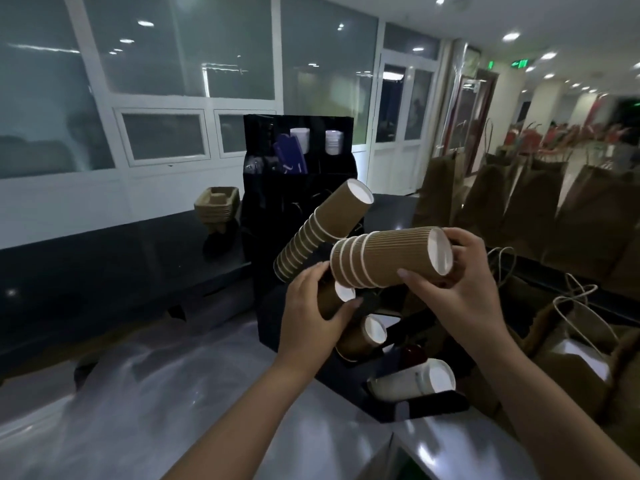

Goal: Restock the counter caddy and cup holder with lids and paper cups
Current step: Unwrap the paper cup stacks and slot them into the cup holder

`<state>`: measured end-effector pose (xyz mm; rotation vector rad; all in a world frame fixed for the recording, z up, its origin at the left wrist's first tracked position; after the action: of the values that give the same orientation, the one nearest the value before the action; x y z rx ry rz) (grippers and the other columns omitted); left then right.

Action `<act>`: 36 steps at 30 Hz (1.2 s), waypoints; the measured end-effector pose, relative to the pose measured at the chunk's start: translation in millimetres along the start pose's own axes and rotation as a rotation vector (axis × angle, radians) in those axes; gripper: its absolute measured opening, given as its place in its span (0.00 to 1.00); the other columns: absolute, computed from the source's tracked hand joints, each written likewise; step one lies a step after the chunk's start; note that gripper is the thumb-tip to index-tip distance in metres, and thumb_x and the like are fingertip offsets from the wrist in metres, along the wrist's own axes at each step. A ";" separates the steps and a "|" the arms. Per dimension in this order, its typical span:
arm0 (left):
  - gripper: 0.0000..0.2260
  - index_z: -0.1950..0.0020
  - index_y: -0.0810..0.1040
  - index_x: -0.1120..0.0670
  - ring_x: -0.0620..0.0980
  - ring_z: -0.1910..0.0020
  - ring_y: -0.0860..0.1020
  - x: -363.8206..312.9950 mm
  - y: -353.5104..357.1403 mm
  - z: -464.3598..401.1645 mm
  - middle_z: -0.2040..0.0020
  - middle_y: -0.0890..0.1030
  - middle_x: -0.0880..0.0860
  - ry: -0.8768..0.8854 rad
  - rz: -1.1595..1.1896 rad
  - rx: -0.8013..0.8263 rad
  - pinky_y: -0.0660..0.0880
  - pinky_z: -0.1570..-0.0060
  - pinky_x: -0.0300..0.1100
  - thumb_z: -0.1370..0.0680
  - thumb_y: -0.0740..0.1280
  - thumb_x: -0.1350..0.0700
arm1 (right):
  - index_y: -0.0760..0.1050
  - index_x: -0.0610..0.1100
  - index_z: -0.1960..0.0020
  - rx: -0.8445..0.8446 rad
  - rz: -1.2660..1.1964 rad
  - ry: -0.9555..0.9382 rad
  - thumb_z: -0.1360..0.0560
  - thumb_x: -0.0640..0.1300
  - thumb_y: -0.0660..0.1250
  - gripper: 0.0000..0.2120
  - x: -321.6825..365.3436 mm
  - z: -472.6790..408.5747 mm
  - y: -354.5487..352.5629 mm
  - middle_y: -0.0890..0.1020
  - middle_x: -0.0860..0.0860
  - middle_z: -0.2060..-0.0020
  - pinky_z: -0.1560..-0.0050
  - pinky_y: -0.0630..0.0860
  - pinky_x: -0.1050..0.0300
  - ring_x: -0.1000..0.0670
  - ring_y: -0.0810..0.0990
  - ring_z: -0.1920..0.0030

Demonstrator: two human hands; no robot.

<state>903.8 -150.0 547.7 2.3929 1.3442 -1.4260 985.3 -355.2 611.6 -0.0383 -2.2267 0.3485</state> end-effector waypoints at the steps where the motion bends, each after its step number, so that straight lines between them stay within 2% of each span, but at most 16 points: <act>1: 0.27 0.31 0.70 0.47 0.38 0.34 0.67 5.2 3.4 -2.4 0.36 0.71 0.40 -0.005 -0.010 0.016 0.68 0.36 0.36 0.27 0.73 0.46 | 0.64 0.58 0.38 -0.002 0.035 0.005 0.35 0.47 0.79 0.33 -3.1 -5.2 0.0 0.77 0.54 0.46 0.52 0.81 0.58 0.55 0.79 0.46; 5: 0.20 0.33 0.73 0.48 0.38 0.38 0.70 13.6 16.0 -10.7 0.41 0.72 0.38 -0.004 -0.022 0.058 0.71 0.38 0.38 0.24 0.70 0.53 | 0.64 0.55 0.36 -0.016 0.151 0.035 0.35 0.49 0.79 0.34 -16.4 -22.4 0.1 0.77 0.55 0.47 0.50 0.80 0.55 0.52 0.79 0.46; 8: 0.19 0.33 0.73 0.49 0.40 0.38 0.71 15.6 23.8 -17.1 0.41 0.73 0.39 -0.009 -0.017 0.068 0.71 0.37 0.39 0.23 0.69 0.57 | 0.64 0.53 0.35 0.031 0.248 0.057 0.34 0.49 0.78 0.34 -28.2 -37.4 6.8 0.76 0.54 0.46 0.51 0.78 0.56 0.51 0.78 0.47; 11: 0.18 0.33 0.73 0.50 0.41 0.37 0.71 23.5 28.4 -22.0 0.41 0.73 0.40 -0.043 -0.024 0.059 0.70 0.38 0.38 0.23 0.68 0.57 | 0.63 0.51 0.34 0.121 0.297 0.088 0.34 0.51 0.78 0.34 -43.8 -52.6 21.4 0.76 0.54 0.47 0.52 0.78 0.57 0.51 0.77 0.47; 15: 0.19 0.32 0.73 0.50 0.42 0.35 0.71 38.5 39.3 -24.9 0.38 0.75 0.42 -0.136 -0.047 0.057 0.70 0.37 0.39 0.23 0.68 0.59 | 0.63 0.52 0.37 0.265 0.368 0.127 0.35 0.57 0.77 0.34 -66.2 -68.6 43.7 0.78 0.52 0.47 0.50 0.80 0.46 0.49 0.78 0.48; 21: 0.20 0.31 0.72 0.49 0.44 0.36 0.72 60.7 55.5 -22.1 0.36 0.75 0.46 -0.297 -0.051 0.091 0.71 0.38 0.42 0.23 0.67 0.57 | 0.64 0.51 0.38 0.332 0.469 0.109 0.35 0.61 0.75 0.34 -78.9 -73.2 58.6 0.79 0.52 0.50 0.46 0.76 0.45 0.48 0.78 0.49; 23: 0.19 0.31 0.71 0.48 0.45 0.39 0.74 67.2 60.4 -20.5 0.39 0.77 0.45 -0.373 -0.023 0.121 0.71 0.42 0.40 0.22 0.66 0.55 | 0.64 0.50 0.37 0.351 0.531 0.084 0.34 0.62 0.74 0.33 -77.0 -75.4 61.8 0.77 0.53 0.53 0.44 0.74 0.45 0.48 0.78 0.49; 26: 0.17 0.32 0.72 0.47 0.43 0.46 0.76 76.2 65.0 -19.5 0.50 0.76 0.38 -0.460 -0.022 0.172 0.69 0.50 0.38 0.21 0.64 0.54 | 0.63 0.50 0.38 0.393 0.589 0.068 0.33 0.63 0.73 0.32 -75.7 -77.9 70.5 0.75 0.53 0.55 0.44 0.73 0.47 0.48 0.77 0.51; 28: 0.15 0.34 0.72 0.46 0.44 0.46 0.76 81.9 65.8 -19.7 0.53 0.75 0.36 -0.502 -0.007 0.174 0.69 0.52 0.37 0.21 0.64 0.53 | 0.62 0.49 0.39 0.425 0.604 0.085 0.33 0.63 0.73 0.32 -80.3 -76.9 76.9 0.76 0.52 0.54 0.45 0.72 0.47 0.47 0.77 0.50; 30: 0.17 0.32 0.72 0.46 0.45 0.42 0.76 84.9 66.1 -21.0 0.49 0.76 0.38 -0.522 0.013 0.166 0.68 0.48 0.37 0.21 0.65 0.52 | 0.62 0.49 0.39 0.447 0.607 0.108 0.34 0.63 0.73 0.33 -87.3 -74.6 83.4 0.78 0.51 0.51 0.44 0.71 0.48 0.46 0.77 0.48; 33: 0.18 0.30 0.71 0.47 0.46 0.38 0.74 86.1 66.9 -23.7 0.38 0.77 0.45 -0.510 -0.007 0.177 0.68 0.45 0.38 0.20 0.64 0.51 | 0.63 0.48 0.39 0.469 0.583 0.137 0.34 0.63 0.73 0.33 -96.3 -69.7 94.7 0.78 0.50 0.50 0.40 0.70 0.47 0.45 0.77 0.46; 36: 0.20 0.27 0.69 0.49 0.47 0.33 0.71 85.3 68.1 -24.3 0.33 0.73 0.45 -0.474 -0.027 0.191 0.65 0.42 0.36 0.20 0.63 0.50 | 0.66 0.47 0.38 0.489 0.592 0.163 0.32 0.64 0.72 0.32 -106.6 -66.9 105.9 0.79 0.49 0.47 0.30 0.60 0.43 0.45 0.74 0.39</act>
<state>984.7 -126.3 474.3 1.9439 1.1648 -2.0410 1094.3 -253.5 542.2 -0.4495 -1.8766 1.1582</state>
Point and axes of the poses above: each hand's wrist, its own z-axis away from the middle knuckle, its own y-axis out of the palm, x = y × z, the point moved 10 cm from there along -z, towards the middle knuckle
